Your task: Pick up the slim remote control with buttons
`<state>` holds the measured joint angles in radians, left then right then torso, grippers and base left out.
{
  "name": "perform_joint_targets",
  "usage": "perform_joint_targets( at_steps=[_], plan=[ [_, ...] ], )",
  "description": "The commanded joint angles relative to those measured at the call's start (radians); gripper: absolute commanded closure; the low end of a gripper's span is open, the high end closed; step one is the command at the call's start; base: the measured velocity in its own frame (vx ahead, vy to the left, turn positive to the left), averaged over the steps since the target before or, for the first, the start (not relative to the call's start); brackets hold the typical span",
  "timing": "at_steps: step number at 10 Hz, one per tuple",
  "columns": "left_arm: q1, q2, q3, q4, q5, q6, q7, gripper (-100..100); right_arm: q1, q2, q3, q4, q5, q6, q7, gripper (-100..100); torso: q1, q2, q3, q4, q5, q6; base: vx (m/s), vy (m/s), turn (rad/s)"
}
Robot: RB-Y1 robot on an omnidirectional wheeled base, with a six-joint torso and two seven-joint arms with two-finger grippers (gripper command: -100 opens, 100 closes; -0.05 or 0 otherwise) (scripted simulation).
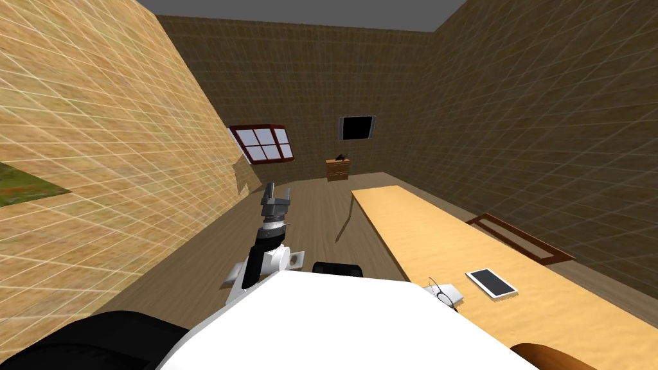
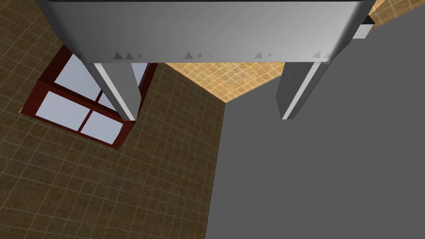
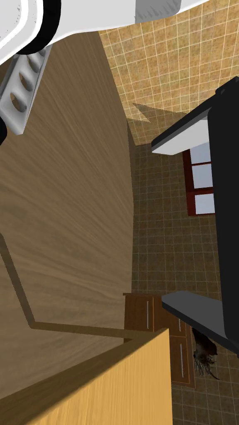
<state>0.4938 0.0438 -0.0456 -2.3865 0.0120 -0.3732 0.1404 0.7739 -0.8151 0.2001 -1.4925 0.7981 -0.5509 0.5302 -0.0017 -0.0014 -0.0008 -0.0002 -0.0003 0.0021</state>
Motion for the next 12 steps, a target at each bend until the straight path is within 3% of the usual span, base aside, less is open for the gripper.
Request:
perform_joint_targets(
  at_steps=[1, 4, 9, 11, 12],
  plan=[
    [0.000, 0.000, 0.000, 0.000, 0.000, 0.000, 0.000, 0, 0.010, -0.017, 0.002, 0.050, 0.038, -0.017, 0.039, -100, 0.000, 0.000, 0.000, 0.000, 0.000, 0.000, 0.005, -0.032, 0.308],
    [0.000, 0.000, 0.000, 0.000, 0.000, 0.000, 0.000, 0, 0.017, -0.032, 0.005, 0.096, 0.072, -0.024, 0.067, -100, 0.000, 0.000, 0.000, 0.000, 0.000, -0.001, 0.003, -0.034, 0.230],
    [0.000, 0.000, 0.000, 0.000, 0.000, 0.000, 0.000, 0, 0.041, -0.076, 0.010, 0.281, 0.224, -0.053, 0.207, -100, -0.004, 0.000, 0.000, 0.000, -0.001, -0.001, -0.003, -0.068, 0.427],
    [0.000, 0.000, 0.000, 0.000, 0.000, 0.000, 0.000, 0, 0.041, -0.076, 0.010, 0.281, 0.227, -0.053, 0.207, -100, -0.002, 0.000, 0.000, 0.000, -0.001, 0.001, -0.005, -0.035, 0.045],
    [0.000, 0.000, 0.000, 0.000, 0.000, 0.000, 0.000, 0, 0.043, -0.079, 0.009, 0.314, 0.254, -0.057, 0.233, -100, 0.001, 0.000, 0.000, 0.000, 0.000, 0.001, -0.005, -0.011, 0.261]
  ],
)
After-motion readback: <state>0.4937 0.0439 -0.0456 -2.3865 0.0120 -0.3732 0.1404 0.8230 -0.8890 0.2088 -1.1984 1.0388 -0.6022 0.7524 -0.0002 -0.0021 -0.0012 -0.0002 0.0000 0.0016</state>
